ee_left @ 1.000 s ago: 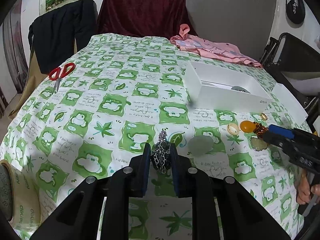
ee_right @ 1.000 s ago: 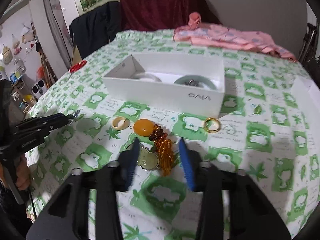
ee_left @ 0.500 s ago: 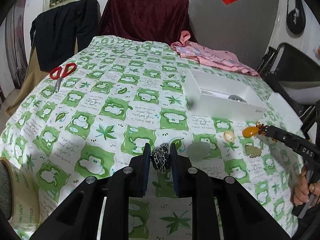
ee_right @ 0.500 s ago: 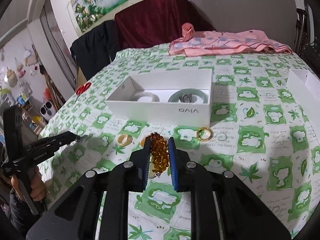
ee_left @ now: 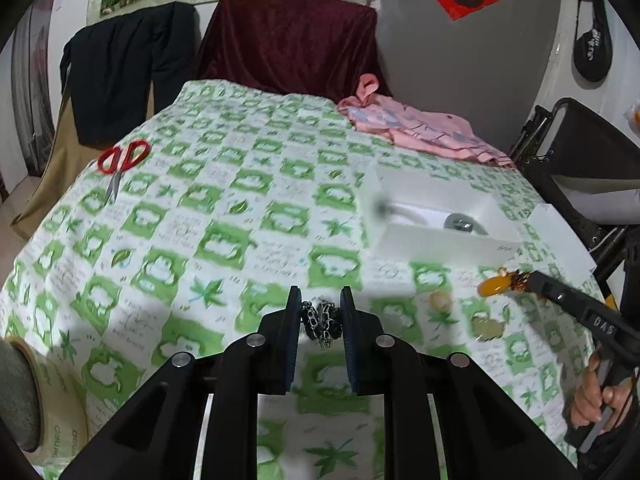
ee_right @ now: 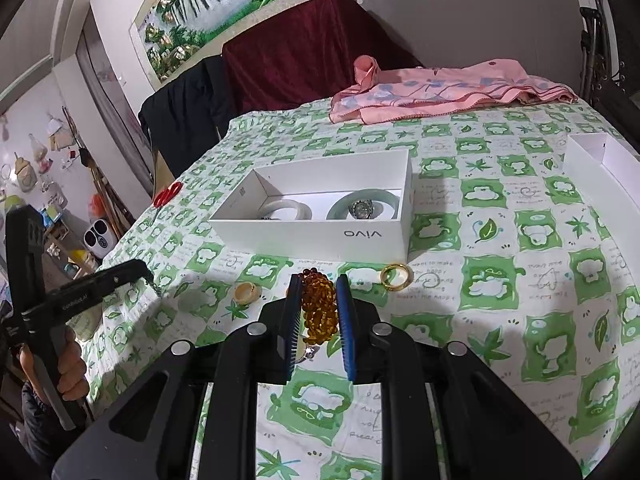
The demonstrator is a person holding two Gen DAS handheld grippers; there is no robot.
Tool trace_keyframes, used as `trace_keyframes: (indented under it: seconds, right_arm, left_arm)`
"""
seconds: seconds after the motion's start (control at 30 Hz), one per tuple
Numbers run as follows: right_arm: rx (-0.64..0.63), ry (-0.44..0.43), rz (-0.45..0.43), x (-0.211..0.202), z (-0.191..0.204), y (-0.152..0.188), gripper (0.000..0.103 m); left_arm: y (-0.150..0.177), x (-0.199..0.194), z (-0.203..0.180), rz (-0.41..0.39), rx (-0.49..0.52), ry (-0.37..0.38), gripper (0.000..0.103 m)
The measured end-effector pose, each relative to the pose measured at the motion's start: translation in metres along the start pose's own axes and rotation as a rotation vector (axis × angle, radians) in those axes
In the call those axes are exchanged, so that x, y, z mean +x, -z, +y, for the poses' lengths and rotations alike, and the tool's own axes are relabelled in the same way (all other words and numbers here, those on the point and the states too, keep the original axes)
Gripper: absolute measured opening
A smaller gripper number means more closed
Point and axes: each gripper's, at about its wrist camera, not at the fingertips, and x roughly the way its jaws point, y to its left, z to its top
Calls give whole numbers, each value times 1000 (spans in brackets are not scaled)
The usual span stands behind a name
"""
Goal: Organize jewelry
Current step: 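Carry the chain watch to the vivo box with the left tool while the right tool carries the amber strand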
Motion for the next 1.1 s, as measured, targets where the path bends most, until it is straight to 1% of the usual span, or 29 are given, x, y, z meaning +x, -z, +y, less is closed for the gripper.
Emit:
trace_keyframes:
  seconds: [0.23,0.3,0.43,0.57,0.67,0.77,0.87,1.1]
  right_arm:
    - [31,-16,-36,-10,-6,-4,17]
    - [49,-25,-61,-17,-9,-10,17]
    - [65,-24,-104,-27,-13,-32,17]
    - [60,-7,-119,-21,-13,-60,17]
    - [49,14,-109,-7,-13,-74,17]
    - [42,47,-86,11,-16,-79,17]
    - [43,81,-64,25,-22,-80,17]
    - [61,145,-33,48,-36,-77,18]
  left_arm:
    - [-30,-5,-27,-45,40,39,20]
    - [-42,-5,-37,-62,58,55,20]
    - [-61,0,-57,-82,90,79,20]
    - [-79,16,-74,-83,102,103,20]
    - [-88,34,-82,-70,98,117,20]
    - [-90,54,-87,-44,105,113,20]
    - [-87,71,-89,-18,112,105,20]
    - [-81,102,-76,50,87,110,20]
